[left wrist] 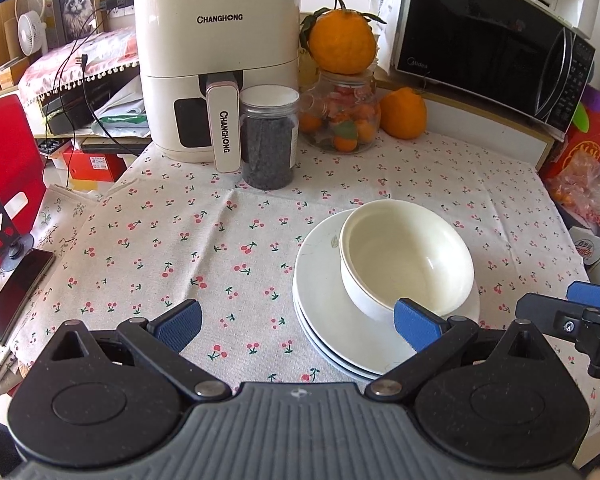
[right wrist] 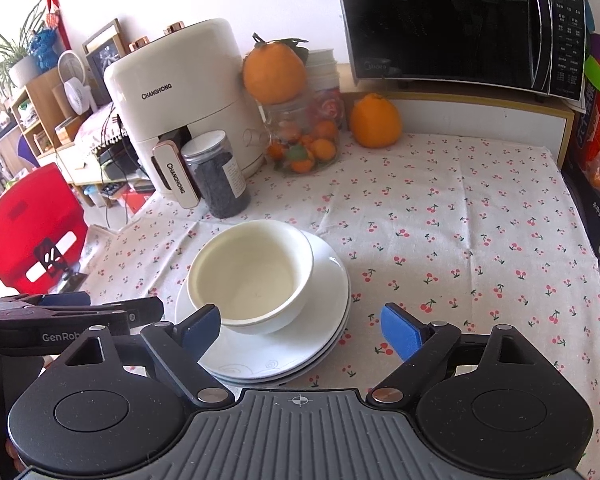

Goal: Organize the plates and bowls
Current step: 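Withdraw both open tools from the stacked dishes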

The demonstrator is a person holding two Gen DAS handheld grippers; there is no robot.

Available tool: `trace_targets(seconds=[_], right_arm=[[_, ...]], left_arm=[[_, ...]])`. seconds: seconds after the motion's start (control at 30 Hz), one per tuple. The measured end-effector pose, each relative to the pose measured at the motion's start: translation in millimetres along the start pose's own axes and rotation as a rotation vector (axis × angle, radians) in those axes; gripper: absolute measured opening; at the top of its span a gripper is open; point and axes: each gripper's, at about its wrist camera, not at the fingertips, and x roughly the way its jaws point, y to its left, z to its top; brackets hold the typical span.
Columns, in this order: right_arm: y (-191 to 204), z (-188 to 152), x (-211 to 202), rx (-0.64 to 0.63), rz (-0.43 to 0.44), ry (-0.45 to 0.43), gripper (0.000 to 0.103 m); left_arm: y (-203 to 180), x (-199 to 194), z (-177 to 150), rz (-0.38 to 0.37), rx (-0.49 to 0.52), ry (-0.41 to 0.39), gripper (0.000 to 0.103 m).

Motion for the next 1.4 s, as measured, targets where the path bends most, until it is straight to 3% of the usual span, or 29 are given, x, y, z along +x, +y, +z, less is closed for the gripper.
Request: trace_targets(seconds=[1.4], right_arm=[[3.7,-2.4,7.1,-0.025,-0.031,0.022,0.093]], left_arm=[[-5.2,3.1,-8.2,0.008,0.048,0.031,0.103]])
